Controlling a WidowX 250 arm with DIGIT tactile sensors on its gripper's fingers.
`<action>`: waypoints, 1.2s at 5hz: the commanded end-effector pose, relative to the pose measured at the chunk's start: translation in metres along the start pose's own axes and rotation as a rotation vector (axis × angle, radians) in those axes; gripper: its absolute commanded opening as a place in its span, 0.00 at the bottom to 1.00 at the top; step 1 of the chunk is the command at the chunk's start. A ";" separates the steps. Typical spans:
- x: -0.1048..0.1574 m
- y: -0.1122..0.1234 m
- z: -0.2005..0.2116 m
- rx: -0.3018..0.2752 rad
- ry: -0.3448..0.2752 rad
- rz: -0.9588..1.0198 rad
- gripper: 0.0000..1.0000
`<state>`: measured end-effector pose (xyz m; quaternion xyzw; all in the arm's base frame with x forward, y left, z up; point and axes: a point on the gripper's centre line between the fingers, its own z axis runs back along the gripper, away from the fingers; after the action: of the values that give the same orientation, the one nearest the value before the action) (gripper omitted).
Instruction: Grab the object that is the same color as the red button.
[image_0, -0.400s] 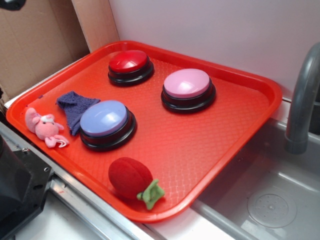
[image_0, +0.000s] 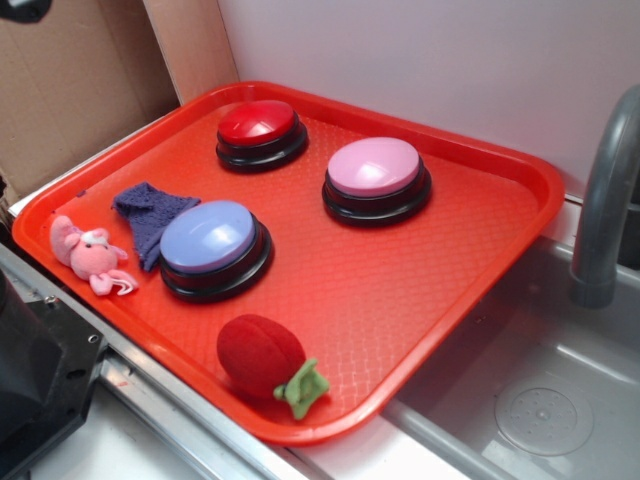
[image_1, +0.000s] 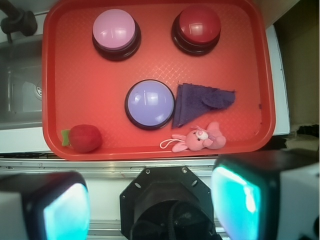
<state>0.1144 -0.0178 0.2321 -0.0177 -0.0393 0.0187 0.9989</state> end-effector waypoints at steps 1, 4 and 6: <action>0.006 -0.017 -0.028 -0.080 -0.014 0.034 1.00; 0.009 -0.058 -0.102 -0.055 0.068 0.013 1.00; 0.010 -0.076 -0.142 -0.047 0.079 0.034 1.00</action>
<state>0.1357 -0.0957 0.0891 -0.0372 0.0116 0.0374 0.9985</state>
